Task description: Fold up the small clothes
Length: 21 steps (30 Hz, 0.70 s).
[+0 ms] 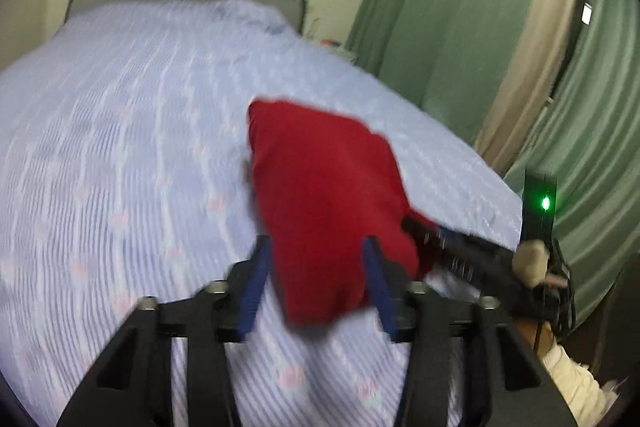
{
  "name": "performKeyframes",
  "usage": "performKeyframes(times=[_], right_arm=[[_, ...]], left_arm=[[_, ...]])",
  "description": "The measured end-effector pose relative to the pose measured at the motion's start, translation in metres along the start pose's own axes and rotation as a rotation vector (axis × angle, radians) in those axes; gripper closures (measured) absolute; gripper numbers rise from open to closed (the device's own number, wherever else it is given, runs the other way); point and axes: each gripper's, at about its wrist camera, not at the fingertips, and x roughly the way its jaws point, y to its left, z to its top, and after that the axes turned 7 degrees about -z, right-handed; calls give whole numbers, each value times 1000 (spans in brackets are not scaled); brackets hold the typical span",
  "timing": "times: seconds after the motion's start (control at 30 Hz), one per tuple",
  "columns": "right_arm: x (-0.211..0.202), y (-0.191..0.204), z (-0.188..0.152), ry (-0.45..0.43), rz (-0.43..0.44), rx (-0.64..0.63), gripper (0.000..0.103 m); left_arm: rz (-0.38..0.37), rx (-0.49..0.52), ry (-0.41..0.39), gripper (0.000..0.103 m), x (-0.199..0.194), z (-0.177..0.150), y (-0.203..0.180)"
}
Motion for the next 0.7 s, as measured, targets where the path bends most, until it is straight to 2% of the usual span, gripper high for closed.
performKeyframes(times=[0.13, 0.27, 0.4, 0.5, 0.6, 0.67, 0.7], right_arm=[[-1, -1, -1, 0, -6, 19, 77], [0, -7, -3, 4, 7, 65, 73], [0, -8, -5, 2, 15, 88, 73], [0, -9, -7, -2, 16, 105, 73], [1, -12, -11, -3, 13, 140, 59], [3, -17, -14, -4, 7, 180, 47], [3, -20, -16, -3, 8, 204, 45]], left_arm=[[-98, 28, 54, 88, 29, 21, -1], [-82, 121, 63, 90, 50, 27, -12], [-77, 75, 80, 92, 71, 38, -1], [-40, 117, 106, 92, 78, 32, -3], [13, 169, 124, 92, 84, 23, -6], [12, 152, 128, 92, 87, 22, -2], [13, 147, 130, 92, 88, 20, -1]])
